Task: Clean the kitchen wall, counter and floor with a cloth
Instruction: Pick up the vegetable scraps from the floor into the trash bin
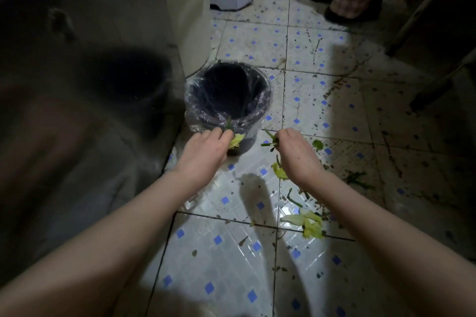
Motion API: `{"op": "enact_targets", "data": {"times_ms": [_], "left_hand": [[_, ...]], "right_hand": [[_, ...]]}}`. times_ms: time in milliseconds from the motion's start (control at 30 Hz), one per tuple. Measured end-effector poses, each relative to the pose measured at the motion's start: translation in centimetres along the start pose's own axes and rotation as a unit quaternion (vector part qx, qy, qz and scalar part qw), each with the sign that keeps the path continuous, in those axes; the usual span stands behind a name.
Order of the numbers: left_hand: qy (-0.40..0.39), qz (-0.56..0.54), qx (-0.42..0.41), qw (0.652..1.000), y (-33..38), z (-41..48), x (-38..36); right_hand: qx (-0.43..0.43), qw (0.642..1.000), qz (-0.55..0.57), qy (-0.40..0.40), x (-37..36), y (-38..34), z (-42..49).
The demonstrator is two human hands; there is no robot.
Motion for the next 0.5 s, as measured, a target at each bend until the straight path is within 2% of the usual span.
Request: {"op": "enact_targets", "data": {"times_ms": [333,500], "left_hand": [[0.035,0.076,0.011,0.996,-2.9,6.9,2.7],[0.015,0.094,0.016,0.995,-3.8,9.4,0.8]], "right_hand": [[0.005,0.998,-0.004,0.064,5.5,-0.7,6.2],[0.019,0.997,-0.01,0.075,6.6,-1.6,9.5]]}}
Point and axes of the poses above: each hand's wrist, its own z-axis towards the middle knuckle, its own x-axis out of the back of the hand, y = z × x, the point moved 8 cm from there along z, towards the middle knuckle, and after that the axes turned 13 degrees about y, right-handed, at the moved point
